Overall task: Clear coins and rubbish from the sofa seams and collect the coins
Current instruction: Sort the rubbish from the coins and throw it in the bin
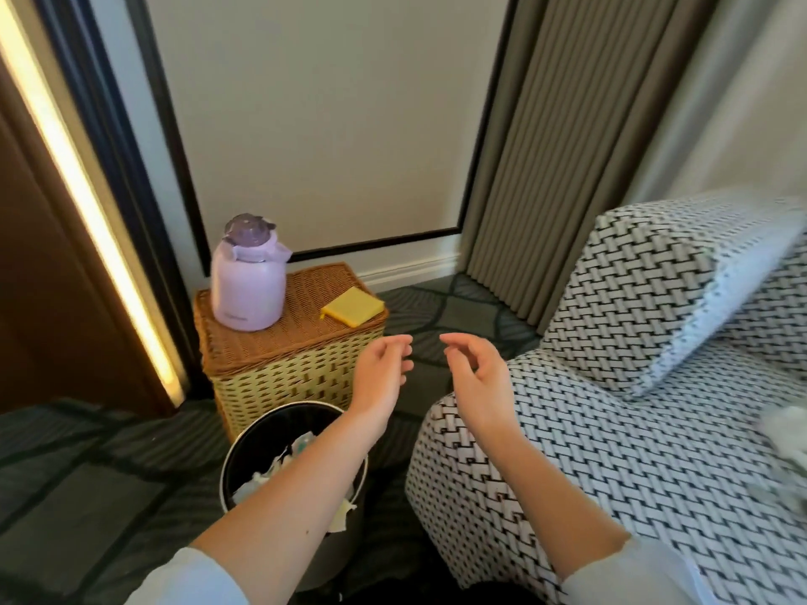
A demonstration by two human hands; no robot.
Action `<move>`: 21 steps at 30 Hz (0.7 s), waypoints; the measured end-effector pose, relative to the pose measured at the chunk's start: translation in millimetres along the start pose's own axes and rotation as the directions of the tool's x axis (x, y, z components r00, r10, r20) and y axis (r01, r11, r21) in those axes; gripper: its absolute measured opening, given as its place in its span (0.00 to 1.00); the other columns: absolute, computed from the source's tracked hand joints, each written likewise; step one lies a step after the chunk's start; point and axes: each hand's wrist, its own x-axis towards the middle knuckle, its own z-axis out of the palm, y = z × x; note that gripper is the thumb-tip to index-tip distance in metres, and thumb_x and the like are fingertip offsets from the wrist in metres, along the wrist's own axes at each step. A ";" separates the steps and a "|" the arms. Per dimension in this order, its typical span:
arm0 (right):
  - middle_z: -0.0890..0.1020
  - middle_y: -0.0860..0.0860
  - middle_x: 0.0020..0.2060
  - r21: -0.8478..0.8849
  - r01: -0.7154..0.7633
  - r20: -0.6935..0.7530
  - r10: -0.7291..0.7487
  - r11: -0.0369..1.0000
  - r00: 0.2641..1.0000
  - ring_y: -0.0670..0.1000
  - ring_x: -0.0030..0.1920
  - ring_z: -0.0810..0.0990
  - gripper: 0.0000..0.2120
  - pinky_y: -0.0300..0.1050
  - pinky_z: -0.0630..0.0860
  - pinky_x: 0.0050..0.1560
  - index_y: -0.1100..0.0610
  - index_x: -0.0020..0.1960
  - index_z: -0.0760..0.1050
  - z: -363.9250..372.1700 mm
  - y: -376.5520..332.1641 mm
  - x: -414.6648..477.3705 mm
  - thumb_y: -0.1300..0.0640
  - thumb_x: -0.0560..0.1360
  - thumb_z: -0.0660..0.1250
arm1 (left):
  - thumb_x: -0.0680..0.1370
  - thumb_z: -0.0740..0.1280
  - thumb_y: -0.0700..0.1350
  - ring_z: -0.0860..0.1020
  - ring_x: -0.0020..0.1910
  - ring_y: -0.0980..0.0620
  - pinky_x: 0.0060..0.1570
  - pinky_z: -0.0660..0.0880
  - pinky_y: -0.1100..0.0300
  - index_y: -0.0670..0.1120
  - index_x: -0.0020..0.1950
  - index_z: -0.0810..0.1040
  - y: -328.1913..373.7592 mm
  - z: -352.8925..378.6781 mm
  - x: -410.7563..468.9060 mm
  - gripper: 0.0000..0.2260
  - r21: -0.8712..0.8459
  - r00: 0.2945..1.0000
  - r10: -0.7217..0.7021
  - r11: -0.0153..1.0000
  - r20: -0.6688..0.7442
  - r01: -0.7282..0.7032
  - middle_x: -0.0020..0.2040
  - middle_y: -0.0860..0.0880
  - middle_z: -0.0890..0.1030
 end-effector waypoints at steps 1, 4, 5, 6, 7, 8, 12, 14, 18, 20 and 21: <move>0.79 0.39 0.50 -0.014 -0.003 -0.029 0.002 1.000 1.000 0.34 0.50 0.75 0.10 0.29 0.71 0.47 0.46 0.56 0.79 -15.1 0.1 1.0 0.57 0.80 0.61 | 0.81 0.60 0.44 0.80 0.48 0.53 0.47 0.76 0.60 0.53 0.50 0.79 4.0 13.2 -3.0 0.09 0.013 0.999 0.023 1.000 0.028 -0.024 0.50 0.51 0.81; 0.79 0.39 0.47 -0.053 -0.034 -0.129 0.027 0.998 0.991 0.33 0.47 0.75 0.10 0.26 0.71 0.41 0.44 0.54 0.78 -63.6 5.3 -1.5 0.57 0.80 0.61 | 0.80 0.60 0.43 0.80 0.47 0.55 0.44 0.75 0.62 0.53 0.50 0.80 13.4 59.3 -13.0 0.09 0.033 0.992 0.053 0.998 0.119 -0.058 0.49 0.52 0.82; 0.79 0.39 0.46 -0.055 -0.047 -0.164 0.037 0.997 0.986 0.33 0.46 0.75 0.10 0.26 0.71 0.40 0.44 0.54 0.78 -78.9 7.5 -3.4 0.56 0.80 0.61 | 0.80 0.60 0.42 0.80 0.47 0.55 0.43 0.75 0.63 0.52 0.50 0.80 15.3 74.8 -17.0 0.09 0.038 0.987 0.057 0.997 0.153 -0.064 0.49 0.52 0.82; 0.79 0.38 0.46 -0.059 -0.062 -0.199 0.049 0.996 0.979 0.34 0.45 0.76 0.10 0.27 0.71 0.38 0.43 0.54 0.78 -93.9 9.9 -5.8 0.56 0.80 0.62 | 0.80 0.60 0.42 0.80 0.46 0.55 0.42 0.75 0.63 0.52 0.49 0.80 16.9 90.0 -21.3 0.10 0.040 0.981 0.060 0.997 0.185 -0.069 0.49 0.51 0.82; 0.79 0.38 0.45 -0.068 -0.078 -0.234 0.060 0.995 0.970 0.34 0.44 0.76 0.09 0.29 0.72 0.37 0.43 0.54 0.78 -110.1 12.6 -8.6 0.55 0.80 0.62 | 0.80 0.60 0.41 0.80 0.45 0.55 0.41 0.75 0.64 0.52 0.48 0.80 18.0 106.3 -26.4 0.10 0.041 0.974 0.063 0.996 0.218 -0.074 0.48 0.51 0.82; 0.80 0.37 0.45 -0.077 -0.095 -0.264 0.071 0.993 0.962 0.34 0.44 0.76 0.09 0.30 0.72 0.38 0.43 0.53 0.78 -125.5 15.0 -12.1 0.54 0.80 0.62 | 0.80 0.60 0.41 0.80 0.43 0.55 0.40 0.75 0.64 0.52 0.48 0.80 18.0 121.6 -31.8 0.10 0.045 0.966 0.065 0.996 0.248 -0.079 0.47 0.50 0.82; 0.80 0.37 0.46 -0.083 -0.139 -0.375 0.098 0.987 0.922 0.34 0.44 0.76 0.10 0.34 0.72 0.40 0.44 0.51 0.78 -182.4 26.4 -29.9 0.56 0.80 0.62 | 0.80 0.60 0.40 0.79 0.37 0.58 0.34 0.73 0.65 0.48 0.49 0.81 13.3 175.2 -55.6 0.10 0.076 0.923 0.047 0.994 0.383 -0.083 0.43 0.52 0.82; 0.81 0.40 0.46 -0.074 -0.149 -0.419 0.105 0.986 0.902 0.36 0.43 0.76 0.09 0.34 0.72 0.40 0.45 0.50 0.79 -207.0 33.8 -41.3 0.57 0.80 0.62 | 0.79 0.58 0.39 0.79 0.36 0.58 0.35 0.72 0.64 0.48 0.48 0.80 10.3 198.2 -67.0 0.11 0.085 0.892 0.038 0.993 0.450 -0.086 0.42 0.53 0.81; 0.81 0.42 0.48 -0.096 -0.187 -0.489 0.118 0.978 0.865 0.36 0.44 0.77 0.10 0.37 0.74 0.43 0.45 0.50 0.79 -249.0 50.3 -62.4 0.58 0.78 0.62 | 0.79 0.58 0.38 0.79 0.39 0.57 0.35 0.73 0.66 0.48 0.47 0.80 5.8 236.8 -88.8 0.12 0.109 0.831 0.053 0.985 0.553 -0.136 0.45 0.51 0.82; 0.80 0.41 0.48 -0.110 -0.207 -0.513 0.123 0.972 0.849 0.36 0.44 0.77 0.11 0.37 0.75 0.44 0.43 0.48 0.79 -268.5 57.7 -72.2 0.59 0.77 0.64 | 0.80 0.58 0.38 0.79 0.39 0.58 0.34 0.73 0.67 0.47 0.48 0.80 2.7 255.2 -99.6 0.11 0.116 0.802 0.055 0.981 0.595 -0.154 0.45 0.51 0.82; 0.80 0.41 0.48 -0.114 -0.225 -0.524 0.134 0.968 0.841 0.36 0.44 0.77 0.12 0.37 0.75 0.43 0.43 0.48 0.78 -277.3 61.0 -76.7 0.59 0.76 0.64 | 0.80 0.58 0.38 0.79 0.38 0.58 0.34 0.73 0.68 0.48 0.48 0.80 0.5 263.1 -104.6 0.12 0.120 0.788 0.058 0.979 0.612 -0.165 0.44 0.51 0.82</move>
